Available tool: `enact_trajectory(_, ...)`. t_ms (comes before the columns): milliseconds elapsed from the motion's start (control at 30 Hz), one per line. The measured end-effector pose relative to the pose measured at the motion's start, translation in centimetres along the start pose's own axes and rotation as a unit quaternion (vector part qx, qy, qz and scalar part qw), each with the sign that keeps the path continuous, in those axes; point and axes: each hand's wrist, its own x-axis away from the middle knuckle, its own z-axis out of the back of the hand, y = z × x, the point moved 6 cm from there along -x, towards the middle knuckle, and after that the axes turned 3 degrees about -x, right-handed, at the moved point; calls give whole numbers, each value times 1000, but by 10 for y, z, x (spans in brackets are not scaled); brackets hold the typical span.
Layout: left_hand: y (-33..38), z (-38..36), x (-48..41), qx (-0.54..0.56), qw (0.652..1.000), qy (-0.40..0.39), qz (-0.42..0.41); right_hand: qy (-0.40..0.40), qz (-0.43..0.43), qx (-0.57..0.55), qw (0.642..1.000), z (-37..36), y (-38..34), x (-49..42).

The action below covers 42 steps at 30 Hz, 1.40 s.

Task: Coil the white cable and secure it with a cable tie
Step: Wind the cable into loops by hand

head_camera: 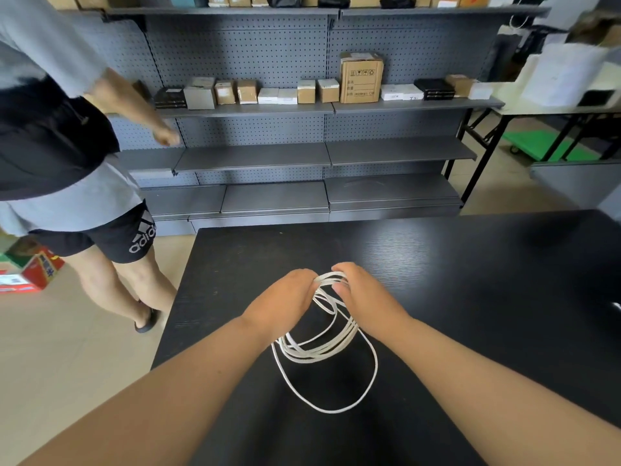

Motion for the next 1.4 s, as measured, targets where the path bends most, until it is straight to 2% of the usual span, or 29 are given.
enact_trajectory(67, 0, -1, 1, -4, 1000, -12, -13, -15, 11, 55, 998, -1, -1, 0)
enact_trajectory(167, -2, -4, 4, 23, 1000, -16, 5, -10, 18, 80, 997, 2, -2, 0)
enact_trajectory(267, -5, -11, 9, 150, 985, -34, 82, -9, 22, 80, 997, 6, -2, 2)
enact_trajectory(367, -8, -19, 15, 267, 952, -59, 139, 18, 6, 47, 999, 14, 5, 2)
enact_trajectory(600, -18, -26, 21, 312, 929, -54, 192, 149, -80, -77, 983, 31, 33, 7)
enact_trajectory(767, -9, -24, 14, 258, 949, -28, 181, 232, -120, -133, 956, 28, 36, 12)
enact_trajectory(933, -8, -18, 14, 222, 956, 38, 190, 289, -129, -176, 932, 34, 35, 14)
enact_trajectory(1067, -9, -5, 14, 210, 952, 121, 189, 304, -149, -229, 913, 30, 41, 15)
enact_trajectory(1200, -3, 0, 12, 139, 969, 123, 162, 290, -190, -309, 886, 18, 42, 18)
enact_trajectory(1267, -3, 4, 12, 108, 973, 135, 154, 258, -197, -326, 888, 12, 40, 19)
enact_trajectory(1400, -5, 16, 10, 57, 978, 141, 139, 169, -161, -247, 940, 13, 37, 16)
